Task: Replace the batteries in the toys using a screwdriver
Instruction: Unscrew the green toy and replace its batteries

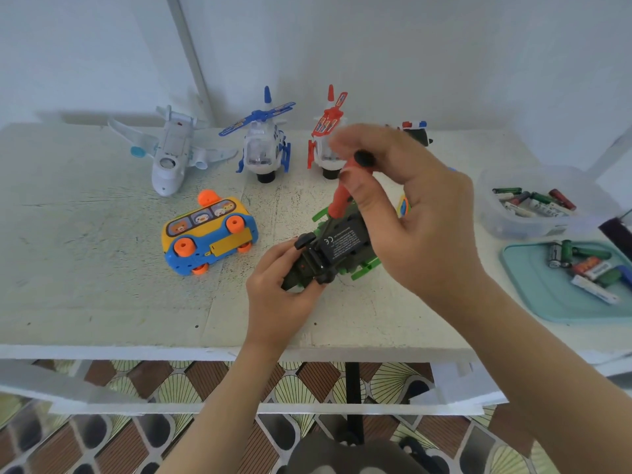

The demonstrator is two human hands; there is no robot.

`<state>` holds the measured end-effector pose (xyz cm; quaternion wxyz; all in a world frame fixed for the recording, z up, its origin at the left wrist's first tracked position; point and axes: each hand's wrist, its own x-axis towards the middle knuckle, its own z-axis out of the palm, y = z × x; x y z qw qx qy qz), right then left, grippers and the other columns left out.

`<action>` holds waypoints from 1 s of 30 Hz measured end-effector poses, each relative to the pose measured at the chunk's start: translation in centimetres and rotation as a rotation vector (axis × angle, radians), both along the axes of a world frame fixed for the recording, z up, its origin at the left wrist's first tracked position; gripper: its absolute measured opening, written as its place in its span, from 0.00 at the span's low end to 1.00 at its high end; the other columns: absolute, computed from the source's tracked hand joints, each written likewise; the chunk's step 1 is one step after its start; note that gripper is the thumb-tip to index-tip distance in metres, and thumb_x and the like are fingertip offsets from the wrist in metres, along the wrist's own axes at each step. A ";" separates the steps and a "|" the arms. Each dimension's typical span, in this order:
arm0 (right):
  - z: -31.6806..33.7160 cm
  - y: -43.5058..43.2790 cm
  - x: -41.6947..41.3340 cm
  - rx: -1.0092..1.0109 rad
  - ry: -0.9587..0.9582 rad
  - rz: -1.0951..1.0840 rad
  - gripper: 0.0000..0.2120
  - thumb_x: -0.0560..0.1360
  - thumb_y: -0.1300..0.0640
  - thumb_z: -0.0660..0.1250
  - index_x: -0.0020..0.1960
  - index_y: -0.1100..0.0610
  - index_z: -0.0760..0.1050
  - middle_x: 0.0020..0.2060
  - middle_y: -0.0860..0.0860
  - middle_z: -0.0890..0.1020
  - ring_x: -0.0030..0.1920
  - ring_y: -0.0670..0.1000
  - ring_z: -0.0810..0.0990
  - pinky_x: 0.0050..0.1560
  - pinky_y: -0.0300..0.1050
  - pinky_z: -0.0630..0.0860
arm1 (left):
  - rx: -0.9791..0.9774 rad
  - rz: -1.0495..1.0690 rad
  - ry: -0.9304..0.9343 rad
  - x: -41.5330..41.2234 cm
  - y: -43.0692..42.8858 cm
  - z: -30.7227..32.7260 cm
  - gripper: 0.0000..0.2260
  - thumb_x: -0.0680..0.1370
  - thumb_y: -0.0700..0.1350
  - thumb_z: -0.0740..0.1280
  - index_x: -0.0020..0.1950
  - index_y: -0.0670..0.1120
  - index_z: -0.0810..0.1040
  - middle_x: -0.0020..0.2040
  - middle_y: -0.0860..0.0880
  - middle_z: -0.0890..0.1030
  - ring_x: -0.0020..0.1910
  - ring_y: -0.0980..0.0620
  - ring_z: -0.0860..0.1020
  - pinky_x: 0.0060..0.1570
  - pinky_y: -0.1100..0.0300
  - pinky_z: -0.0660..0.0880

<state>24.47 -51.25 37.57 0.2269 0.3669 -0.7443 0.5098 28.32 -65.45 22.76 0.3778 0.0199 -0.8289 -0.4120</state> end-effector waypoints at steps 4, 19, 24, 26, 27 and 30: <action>0.2 -0.1 -0.1 0.029 -0.001 0.064 0.11 0.78 0.62 0.61 0.57 0.61 0.79 0.46 0.54 0.83 0.51 0.52 0.82 0.59 0.51 0.74 | 0.009 -0.002 -0.004 0.0 0.0 0.0 0.18 0.63 0.34 0.80 0.51 0.36 0.83 0.50 0.49 0.79 0.53 0.70 0.74 0.52 0.76 0.69; 0.1 0.2 -0.6 0.012 -0.023 0.084 0.12 0.79 0.64 0.59 0.60 0.60 0.76 0.36 0.53 0.82 0.38 0.46 0.82 0.67 0.70 0.63 | 0.026 0.003 0.005 0.0 0.1 0.1 0.16 0.65 0.38 0.78 0.51 0.37 0.83 0.51 0.51 0.79 0.52 0.70 0.74 0.51 0.76 0.70; -0.2 -0.3 -0.4 0.056 -0.010 -0.019 0.18 0.79 0.49 0.60 0.63 0.57 0.77 0.49 0.58 0.84 0.65 0.50 0.75 0.72 0.63 0.59 | 0.031 0.001 -0.005 0.0 0.1 0.0 0.16 0.64 0.38 0.78 0.51 0.37 0.83 0.51 0.51 0.79 0.52 0.70 0.74 0.51 0.75 0.69; 0.0 -0.6 -0.4 0.003 0.021 -0.048 0.16 0.76 0.49 0.66 0.58 0.57 0.81 0.44 0.58 0.83 0.60 0.51 0.76 0.64 0.58 0.68 | 0.034 -0.001 -0.006 -0.1 0.2 0.0 0.16 0.65 0.38 0.78 0.50 0.37 0.83 0.50 0.52 0.78 0.52 0.70 0.74 0.51 0.75 0.69; 0.0 -0.8 -0.4 -0.025 0.033 -0.061 0.14 0.75 0.51 0.68 0.56 0.57 0.82 0.40 0.56 0.82 0.54 0.49 0.76 0.61 0.55 0.71 | 0.037 -0.002 -0.005 -0.1 0.2 0.0 0.16 0.65 0.39 0.78 0.50 0.37 0.83 0.50 0.52 0.78 0.52 0.70 0.74 0.51 0.75 0.69; 0.0 -1.0 -0.3 -0.069 0.045 -0.056 0.12 0.75 0.56 0.70 0.55 0.61 0.81 0.39 0.51 0.83 0.48 0.49 0.80 0.61 0.58 0.72 | 0.044 -0.013 -0.001 0.0 0.2 0.2 0.16 0.67 0.43 0.76 0.52 0.38 0.83 0.51 0.53 0.78 0.52 0.69 0.74 0.51 0.75 0.70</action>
